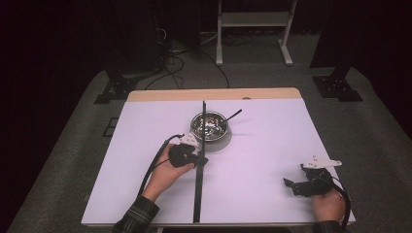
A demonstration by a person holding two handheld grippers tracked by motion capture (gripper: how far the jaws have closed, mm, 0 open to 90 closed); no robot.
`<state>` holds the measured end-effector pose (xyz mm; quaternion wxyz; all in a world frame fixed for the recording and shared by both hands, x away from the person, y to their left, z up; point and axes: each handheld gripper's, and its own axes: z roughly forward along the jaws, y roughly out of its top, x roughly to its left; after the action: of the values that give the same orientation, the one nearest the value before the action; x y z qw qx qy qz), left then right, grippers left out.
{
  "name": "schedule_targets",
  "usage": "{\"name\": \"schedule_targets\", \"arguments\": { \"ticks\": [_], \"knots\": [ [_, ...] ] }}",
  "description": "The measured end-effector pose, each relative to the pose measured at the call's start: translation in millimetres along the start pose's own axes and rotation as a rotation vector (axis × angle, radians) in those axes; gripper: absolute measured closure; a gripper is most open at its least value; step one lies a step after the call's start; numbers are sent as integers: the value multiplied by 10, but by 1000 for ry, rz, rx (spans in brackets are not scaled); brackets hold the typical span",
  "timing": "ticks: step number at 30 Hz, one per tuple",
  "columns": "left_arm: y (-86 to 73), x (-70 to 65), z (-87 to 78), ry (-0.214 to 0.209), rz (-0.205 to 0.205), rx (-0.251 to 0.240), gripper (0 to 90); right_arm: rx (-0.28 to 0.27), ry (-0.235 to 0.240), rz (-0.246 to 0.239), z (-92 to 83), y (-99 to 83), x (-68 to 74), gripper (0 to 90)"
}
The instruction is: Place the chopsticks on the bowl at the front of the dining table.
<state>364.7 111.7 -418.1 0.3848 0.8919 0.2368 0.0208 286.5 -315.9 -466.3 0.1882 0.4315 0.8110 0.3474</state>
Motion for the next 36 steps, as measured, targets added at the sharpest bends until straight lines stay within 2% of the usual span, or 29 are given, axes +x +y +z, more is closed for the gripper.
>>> {"name": "schedule_targets", "arguments": {
  "ticks": [14, 24, 29, 36],
  "knots": [
    [-1, 101, 35, 7, -27, -6, 900, 0, 0, 1, 0, 0, 0, 95],
    [-6, 75, -13, 8, -9, 5, 900, 0, 0, 1, 0, 0, 0, 95],
    [-10, 124, -39, 15, -19, -10, 900, 0, 0, 0, 0, 0, 0, 95],
    [-15, 168, -14, 13, -18, -6, 900, 0, 1, 1, 0, 0, -1, 95]
  ]
}}
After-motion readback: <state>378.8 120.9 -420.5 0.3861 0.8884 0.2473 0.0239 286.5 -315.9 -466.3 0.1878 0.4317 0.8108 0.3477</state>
